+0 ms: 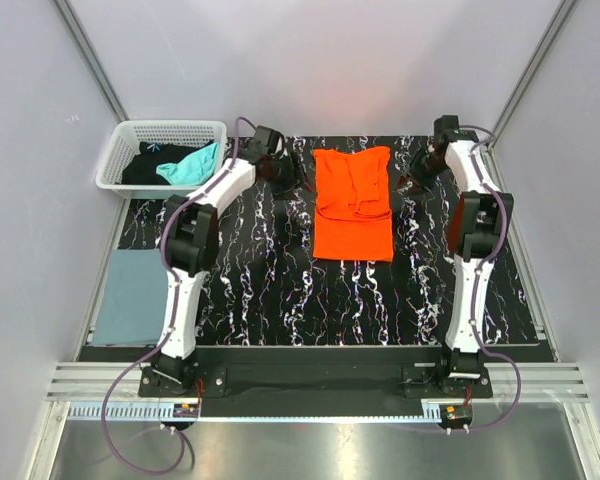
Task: Fold and stack the t-shirts
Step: Fold the tshirt
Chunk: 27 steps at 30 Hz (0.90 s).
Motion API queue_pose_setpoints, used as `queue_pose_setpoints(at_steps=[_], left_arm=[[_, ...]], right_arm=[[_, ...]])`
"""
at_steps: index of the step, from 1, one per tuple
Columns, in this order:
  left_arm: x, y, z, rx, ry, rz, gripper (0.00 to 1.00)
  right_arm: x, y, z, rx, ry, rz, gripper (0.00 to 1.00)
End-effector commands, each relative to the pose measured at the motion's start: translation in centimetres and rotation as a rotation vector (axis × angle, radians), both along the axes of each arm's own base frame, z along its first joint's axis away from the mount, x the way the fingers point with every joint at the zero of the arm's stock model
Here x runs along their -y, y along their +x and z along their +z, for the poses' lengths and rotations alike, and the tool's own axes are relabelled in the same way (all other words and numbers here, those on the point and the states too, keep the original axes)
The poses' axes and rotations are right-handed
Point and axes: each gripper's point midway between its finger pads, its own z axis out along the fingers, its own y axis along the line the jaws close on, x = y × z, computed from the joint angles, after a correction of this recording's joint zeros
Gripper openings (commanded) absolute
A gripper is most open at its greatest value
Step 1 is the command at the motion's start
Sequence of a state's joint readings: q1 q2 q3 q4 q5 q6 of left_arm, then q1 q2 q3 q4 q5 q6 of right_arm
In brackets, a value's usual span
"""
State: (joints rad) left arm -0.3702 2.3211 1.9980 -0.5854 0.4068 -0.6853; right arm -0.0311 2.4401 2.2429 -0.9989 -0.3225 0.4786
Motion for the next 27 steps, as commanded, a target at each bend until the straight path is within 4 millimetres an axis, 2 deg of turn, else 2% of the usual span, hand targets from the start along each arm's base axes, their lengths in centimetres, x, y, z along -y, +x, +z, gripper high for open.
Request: queue_pose_setpoints(at_steps=[1, 2, 3, 4, 5, 6, 9, 10, 12, 14, 15, 18, 19, 24, 26, 27], left_arm=[[-1.6, -1.6, 6.1, 0.156, 0.08, -0.067, 0.64], [-1.6, -2.8, 5.1, 0.15, 0.104, -0.108, 0.62], [-0.5, -4.2, 5.0, 0.148, 0.104, -0.15, 0.61], [0.1, -5.1, 5.1, 0.154, 0.101, -0.181, 0.59], [0.6, -6.4, 4.6, 0.153, 0.113, -0.221, 0.56], [2.2, -7.9, 4.3, 0.157, 0.12, -0.269, 0.56], [5.5, -10.3, 2.8, 0.151, 0.103, -0.348, 0.54], [6.3, -10.3, 2.6, 0.157, 0.087, -0.349, 0.53], [7.6, -10.8, 1.3, 0.107, 0.045, -0.342, 0.5], [8.3, -10.4, 0.7, 0.085, 0.01, -0.314, 0.47], [8.4, -10.2, -0.2, 0.068, 0.007, -0.309, 0.46], [8.4, -9.2, -0.9, 0.062, -0.004, -0.284, 0.46], [8.5, -8.7, -1.3, 0.069, -0.007, -0.277, 0.45], [8.0, -6.1, -1.9, 0.059, -0.04, -0.207, 0.45], [7.9, -5.5, -1.5, 0.061, -0.053, -0.19, 0.45], [8.0, -5.4, -1.2, 0.071, -0.055, -0.188, 0.45]], right_arm=[[0.8, -3.6, 5.2, 0.02, -0.066, 0.033, 0.48], [-0.2, -4.4, 5.6, 0.029, -0.067, 0.047, 0.48], [-1.7, -4.5, 5.9, 0.075, -0.071, 0.071, 0.47], [-2.2, -6.4, 5.8, 0.067, -0.101, 0.077, 0.47], [-4.2, -7.4, 5.5, 0.068, -0.123, 0.122, 0.49], [-4.8, -8.1, 5.2, 0.066, -0.14, 0.133, 0.5], [-6.5, -10.3, 3.0, 0.025, -0.201, 0.172, 0.59], [-6.9, -10.9, 2.0, 0.012, -0.216, 0.181, 0.59], [-8.0, -10.9, 1.3, 0.028, -0.229, 0.196, 0.6], [-8.3, -10.9, 0.1, 0.024, -0.258, 0.202, 0.61], [-8.6, -10.6, -0.3, 0.036, -0.269, 0.209, 0.6], [-8.7, -9.8, -2.0, 0.027, -0.298, 0.2, 0.6], [-8.2, -9.3, -2.5, 0.025, -0.329, 0.188, 0.6], [-7.9, -6.5, -3.0, 0.067, -0.382, 0.204, 0.6], [-7.6, -4.8, -3.3, 0.083, -0.417, 0.206, 0.62], [-7.3, -3.6, -2.9, 0.104, -0.437, 0.194, 0.63]])
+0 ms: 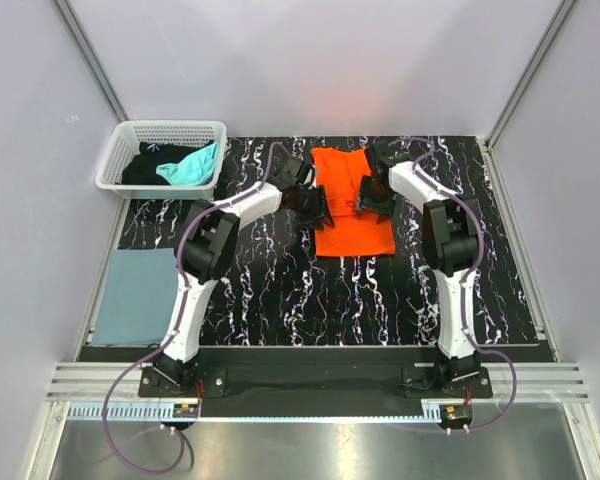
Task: Fold and stack the t-shirts
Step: Fold the tshirt
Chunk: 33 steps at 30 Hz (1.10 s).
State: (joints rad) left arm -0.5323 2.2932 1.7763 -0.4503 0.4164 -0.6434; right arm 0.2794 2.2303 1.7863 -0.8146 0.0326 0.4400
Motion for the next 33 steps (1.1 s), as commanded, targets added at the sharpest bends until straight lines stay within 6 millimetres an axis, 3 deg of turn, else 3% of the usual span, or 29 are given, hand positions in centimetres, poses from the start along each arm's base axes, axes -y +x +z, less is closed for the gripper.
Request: queue_pose_setpoints(at_steps=[1, 6, 10, 12, 14, 15, 17, 18, 19, 22, 23, 24, 26, 27, 28, 30, 33], left_arm=[[1.8, 2.2, 4.5, 0.102, -0.104, 0.008, 0.45], [2.2, 1.5, 5.1, 0.103, -0.127, -0.006, 0.47], [2.7, 2.9, 5.1, 0.117, -0.147, -0.003, 0.5], [2.7, 4.2, 3.9, 0.106, -0.156, 0.008, 0.51], [2.6, 6.0, 4.7, 0.118, -0.193, 0.03, 0.52], [2.5, 6.6, 4.1, 0.112, -0.196, 0.038, 0.52], [1.9, 7.5, 5.1, 0.132, -0.21, 0.049, 0.52], [1.7, 7.3, 5.4, 0.137, -0.206, 0.049, 0.52], [1.5, 6.9, 6.8, 0.164, -0.205, 0.036, 0.52], [1.7, 4.6, 8.5, 0.179, -0.21, -0.006, 0.53], [2.1, 3.6, 8.8, 0.174, -0.216, -0.022, 0.53], [2.3, 3.0, 9.0, 0.167, -0.22, -0.028, 0.53], [2.7, 0.6, 8.3, 0.134, -0.212, -0.054, 0.5], [2.8, 0.0, 7.9, 0.127, -0.208, -0.062, 0.5], [2.8, -1.4, 6.6, 0.089, -0.19, -0.072, 0.49], [2.4, -2.1, 5.6, 0.066, -0.181, -0.065, 0.48], [1.4, -2.8, 3.5, 0.032, -0.143, -0.048, 0.48]], right_arm=[[1.3, 5.1, 1.6, 0.143, -0.077, -0.009, 0.63], [2.9, 9.8, 4.7, 0.231, -0.062, -0.035, 0.7], [3.0, 11.4, 7.0, 0.241, -0.04, -0.023, 0.73], [2.7, 10.6, 8.9, 0.229, -0.021, -0.003, 0.75], [2.9, 9.5, 9.9, 0.216, -0.018, 0.009, 0.79], [2.9, 7.7, 10.6, 0.191, -0.008, 0.017, 0.8], [3.4, 6.3, 11.1, 0.184, 0.015, 0.006, 0.84], [3.7, 4.0, 10.8, 0.147, 0.039, 0.002, 0.84], [4.1, 3.2, 10.8, 0.141, 0.076, -0.024, 0.82], [3.3, 0.2, 10.2, 0.125, 0.232, -0.045, 0.75], [3.4, -0.2, 9.9, 0.121, 0.269, -0.046, 0.69], [2.9, -1.8, 9.3, 0.084, 0.31, -0.035, 0.61], [2.7, -2.5, 8.6, 0.083, 0.333, -0.018, 0.31], [2.6, -3.6, 8.1, 0.061, 0.351, -0.018, 0.24], [2.6, -3.8, 7.8, 0.057, 0.364, -0.024, 0.19], [2.9, -4.3, 6.8, 0.045, 0.388, -0.043, 0.09], [3.2, -4.7, 5.4, 0.007, 0.428, -0.072, 0.05]])
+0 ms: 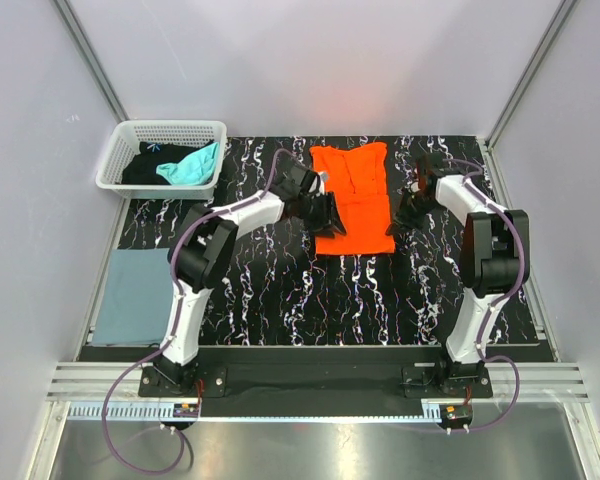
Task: Fold and stack the t-shirts
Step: Fold the tshirt
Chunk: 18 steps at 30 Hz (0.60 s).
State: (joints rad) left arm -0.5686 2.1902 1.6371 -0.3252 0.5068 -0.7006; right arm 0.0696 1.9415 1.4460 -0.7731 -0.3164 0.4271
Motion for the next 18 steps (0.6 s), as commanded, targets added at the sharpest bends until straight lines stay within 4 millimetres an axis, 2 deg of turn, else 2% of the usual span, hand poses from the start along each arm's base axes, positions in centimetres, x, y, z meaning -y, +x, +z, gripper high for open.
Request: queue_pose_setpoints(at_steps=[1, 6, 9, 11, 12, 14, 15, 16, 18], left_arm=[[-1.0, 0.1, 0.2, 0.022, -0.012, 0.0, 0.47], [-3.1, -0.8, -3.0, -0.035, 0.053, 0.029, 0.48], [-4.4, -2.6, -5.3, -0.099, 0.099, 0.033, 0.48], [-4.9, -3.6, -5.7, -0.11, 0.121, 0.037, 0.48], [-5.7, -4.9, -6.7, -0.132, 0.149, 0.036, 0.48], [-6.0, -5.9, -6.2, -0.114, 0.157, 0.031, 0.48], [-6.7, -7.3, -7.0, -0.136, 0.175, 0.027, 0.48], [-6.6, -7.9, -5.9, -0.121, 0.163, 0.022, 0.48], [-6.9, -9.7, -5.9, -0.132, 0.164, 0.017, 0.48]], right_arm=[[-1.0, 1.3, 1.1, 0.071, 0.11, -0.005, 0.05], [-0.1, -0.4, -1.7, 0.005, 0.08, -0.026, 0.05], [0.5, -1.9, -3.5, -0.038, 0.053, -0.036, 0.05], [0.5, -2.7, -4.4, -0.064, 0.049, -0.033, 0.08], [0.5, -3.8, -5.1, -0.094, 0.05, -0.03, 0.1], [0.4, -5.1, -5.2, -0.109, 0.06, -0.035, 0.14], [0.3, -5.6, -5.1, -0.11, 0.063, -0.035, 0.15], [0.3, -6.0, -5.0, -0.108, 0.065, -0.043, 0.16], [0.3, -6.9, -4.0, -0.088, 0.066, -0.044, 0.2]])
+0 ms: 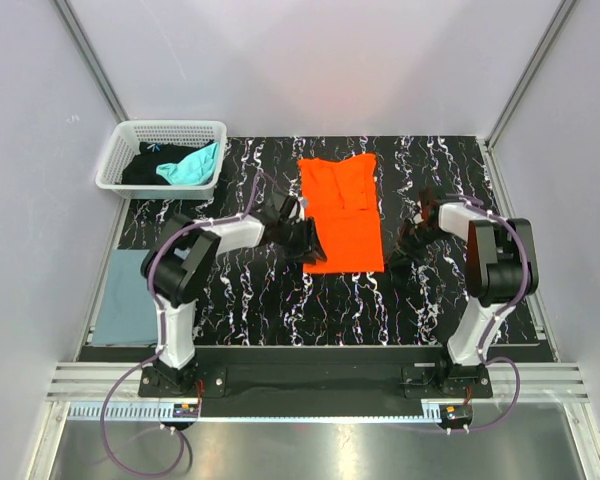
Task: Fold and stack the t-shirts
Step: Fold the tshirt
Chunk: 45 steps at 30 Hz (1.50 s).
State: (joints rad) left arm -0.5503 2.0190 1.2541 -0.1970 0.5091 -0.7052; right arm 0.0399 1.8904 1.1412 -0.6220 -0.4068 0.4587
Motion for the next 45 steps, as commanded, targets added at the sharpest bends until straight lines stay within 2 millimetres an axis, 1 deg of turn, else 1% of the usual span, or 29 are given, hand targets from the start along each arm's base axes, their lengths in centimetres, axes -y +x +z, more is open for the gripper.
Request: queue_pose_setpoints(at_steps=[1, 2, 4, 5, 6, 8, 9, 10, 12, 13, 14, 15, 16, 17, 18, 19, 20, 21, 22, 23, 24, 26, 27, 29, 31, 34, 41, 42, 45], left_arm=[[-1.9, -4.7, -2.2, -0.049, 0.123, -0.018, 0.49], [-1.6, -5.0, -0.9, -0.023, 0.107, -0.019, 0.51], [-1.8, -6.5, -0.5, -0.026, 0.117, -0.013, 0.54], [-2.1, -6.9, 0.9, 0.005, 0.104, -0.004, 0.58], [-2.3, -7.0, 1.7, 0.02, 0.101, 0.011, 0.6], [-3.4, -6.9, 3.1, 0.071, 0.124, 0.057, 0.63], [-3.9, -7.1, 4.9, 0.107, 0.108, 0.083, 0.66], [-4.6, -6.9, 5.3, 0.13, 0.124, 0.118, 0.66], [-5.6, -7.7, 6.8, 0.131, 0.102, 0.192, 0.67], [-5.9, -7.6, 7.1, 0.142, 0.092, 0.234, 0.66], [-6.6, -8.7, 6.2, 0.093, 0.08, 0.292, 0.66], [-6.6, -9.0, 6.2, 0.089, 0.049, 0.325, 0.64], [-6.7, -9.3, 7.3, 0.113, -0.011, 0.365, 0.63], [-7.2, -9.8, 6.0, 0.112, -0.048, 0.407, 0.61], [-7.1, -10.0, 6.0, 0.063, -0.107, 0.494, 0.6], [-6.4, -9.3, 7.9, 0.113, -0.228, 0.53, 0.58], [-6.9, -10.3, 6.0, 0.039, -0.253, 0.598, 0.57], [-6.4, -10.7, 6.0, 0.031, -0.294, 0.609, 0.57], [-6.0, -10.1, 6.3, 0.045, -0.343, 0.641, 0.59], [-5.9, -10.3, 5.8, 0.026, -0.344, 0.658, 0.61], [-5.1, -10.6, 5.7, 0.004, -0.353, 0.663, 0.63], [-4.8, -10.0, 4.8, -0.008, -0.34, 0.727, 0.64], [-4.4, -10.3, 4.5, -0.023, -0.337, 0.735, 0.64], [-4.6, -10.0, 3.3, -0.059, -0.339, 0.814, 0.64], [-4.8, -9.9, 2.8, -0.06, -0.346, 0.862, 0.63], [-5.3, -10.3, 1.1, -0.095, -0.303, 0.915, 0.61], [-6.8, -11.3, -1.7, -0.173, -0.249, 1.033, 0.53], [-7.0, -11.3, -2.0, -0.174, -0.242, 1.041, 0.52], [-7.1, -11.2, -2.3, -0.18, -0.237, 1.054, 0.5]], right_arm=[[0.4, -1.4, 1.3, 0.036, -0.023, -0.01, 0.22], [0.5, -2.0, 2.0, 0.052, -0.024, -0.012, 0.27], [0.6, -3.3, 2.8, 0.044, -0.03, -0.026, 0.31], [0.6, -4.3, 3.5, 0.059, -0.025, -0.033, 0.34], [0.5, -4.8, 3.9, 0.058, -0.016, -0.052, 0.43], [0.1, -6.5, 4.6, 0.07, 0.017, -0.066, 0.52], [-0.2, -7.1, 4.8, 0.062, 0.038, -0.086, 0.6], [-0.5, -7.2, 4.9, 0.077, 0.06, -0.095, 0.62], [-1.5, -8.6, 4.8, 0.063, 0.129, -0.129, 0.67], [-2.0, -8.8, 4.7, 0.092, 0.166, -0.141, 0.68], [-2.3, -8.9, 4.7, 0.099, 0.189, -0.156, 0.69], [-2.7, -8.9, 4.8, 0.097, 0.219, -0.202, 0.69], [-3.1, -7.9, 5.1, 0.158, 0.248, -0.212, 0.68], [-3.2, -8.8, 4.5, 0.165, 0.254, -0.236, 0.67], [-3.4, -8.7, 4.6, 0.164, 0.273, -0.29, 0.65], [-3.6, -8.5, 4.5, 0.237, 0.284, -0.301, 0.61], [-3.8, -8.5, 4.6, 0.259, 0.285, -0.313, 0.59], [-4.1, -8.6, 4.6, 0.26, 0.292, -0.35, 0.58], [-3.7, -8.3, 4.4, 0.306, 0.266, -0.377, 0.58], [-4.6, -8.8, 4.4, 0.317, 0.262, -0.356, 0.58], [-4.7, -8.7, 4.5, 0.326, 0.258, -0.38, 0.59], [-4.3, -9.0, 3.4, 0.313, 0.216, -0.432, 0.61], [-4.2, -9.1, 3.0, 0.288, 0.22, -0.469, 0.62], [-3.7, -9.2, 2.0, 0.265, 0.189, -0.502, 0.61], [-3.1, -9.2, 1.1, 0.255, 0.161, -0.551, 0.61], [-2.4, -9.3, 0.4, 0.241, 0.14, -0.61, 0.59], [-2.5, -9.6, -1.3, 0.165, 0.114, -0.631, 0.53], [-2.7, -9.1, -1.1, 0.183, 0.131, -0.629, 0.53], [-3.0, -9.0, -1.5, 0.157, 0.13, -0.619, 0.51]])
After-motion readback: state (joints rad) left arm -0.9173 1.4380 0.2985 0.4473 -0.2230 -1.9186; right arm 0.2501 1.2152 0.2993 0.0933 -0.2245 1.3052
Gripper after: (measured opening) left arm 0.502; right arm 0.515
